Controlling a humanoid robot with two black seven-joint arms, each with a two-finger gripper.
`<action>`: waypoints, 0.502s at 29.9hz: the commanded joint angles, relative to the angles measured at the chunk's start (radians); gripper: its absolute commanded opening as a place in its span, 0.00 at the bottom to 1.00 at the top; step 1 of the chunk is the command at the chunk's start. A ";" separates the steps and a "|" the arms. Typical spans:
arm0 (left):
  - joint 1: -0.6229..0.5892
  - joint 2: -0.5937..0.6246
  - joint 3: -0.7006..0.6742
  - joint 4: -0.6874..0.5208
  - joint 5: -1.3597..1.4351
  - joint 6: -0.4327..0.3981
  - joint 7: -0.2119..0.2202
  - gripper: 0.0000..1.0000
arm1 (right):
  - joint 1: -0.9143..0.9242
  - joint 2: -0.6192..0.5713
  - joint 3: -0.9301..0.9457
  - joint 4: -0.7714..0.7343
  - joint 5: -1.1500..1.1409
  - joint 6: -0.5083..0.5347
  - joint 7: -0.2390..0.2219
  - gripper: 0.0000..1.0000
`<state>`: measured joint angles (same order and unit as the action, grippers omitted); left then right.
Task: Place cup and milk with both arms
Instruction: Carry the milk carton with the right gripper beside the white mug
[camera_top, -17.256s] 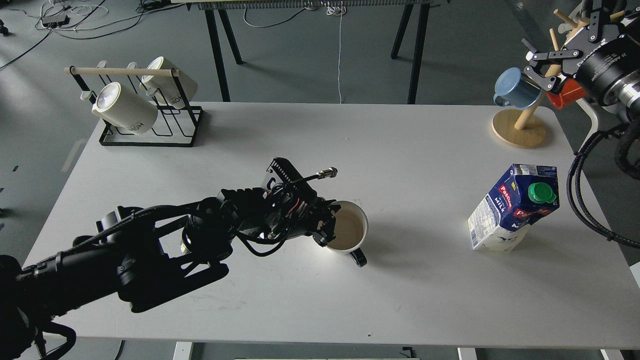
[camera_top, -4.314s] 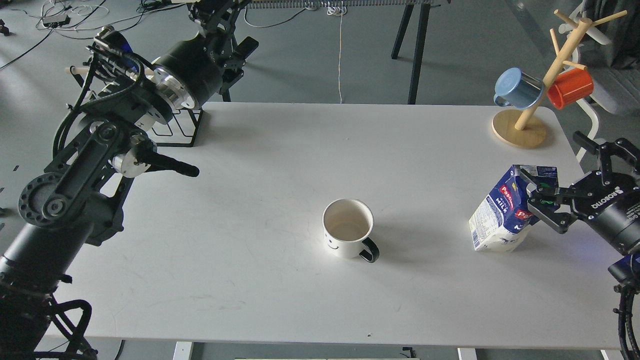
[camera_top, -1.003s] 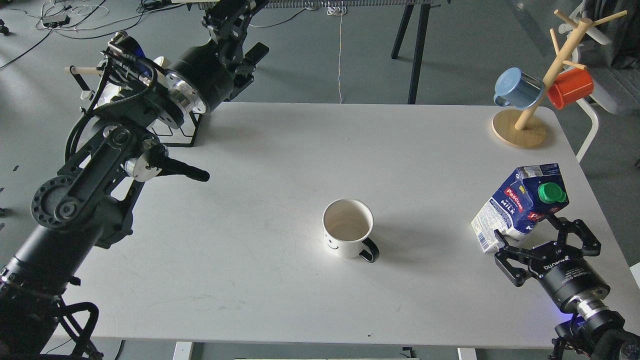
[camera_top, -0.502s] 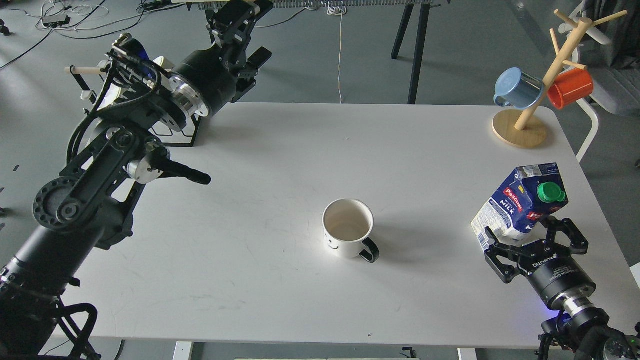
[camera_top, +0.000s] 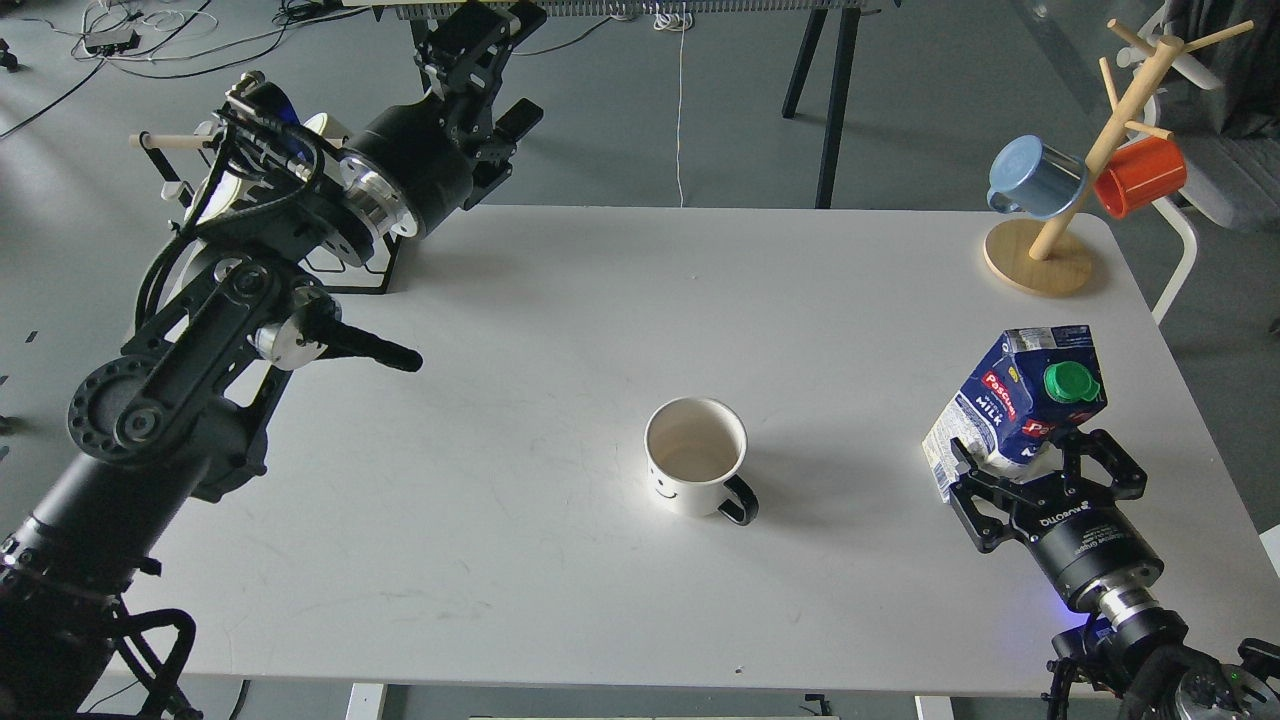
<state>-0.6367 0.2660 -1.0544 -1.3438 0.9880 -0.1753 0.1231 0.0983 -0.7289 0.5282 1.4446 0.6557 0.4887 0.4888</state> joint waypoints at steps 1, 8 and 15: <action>0.000 0.001 -0.001 0.000 0.000 -0.001 0.000 1.00 | -0.002 0.002 0.004 -0.003 -0.002 0.000 0.000 0.41; -0.003 0.002 -0.001 0.000 0.000 0.000 0.000 1.00 | 0.000 0.002 0.016 0.000 -0.045 0.000 0.000 0.33; 0.000 0.004 -0.001 0.000 0.000 0.000 0.000 1.00 | 0.001 0.022 0.018 0.014 -0.048 0.000 0.000 0.33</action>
<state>-0.6397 0.2699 -1.0555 -1.3437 0.9879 -0.1749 0.1228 0.0984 -0.7194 0.5459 1.4514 0.6094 0.4887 0.4886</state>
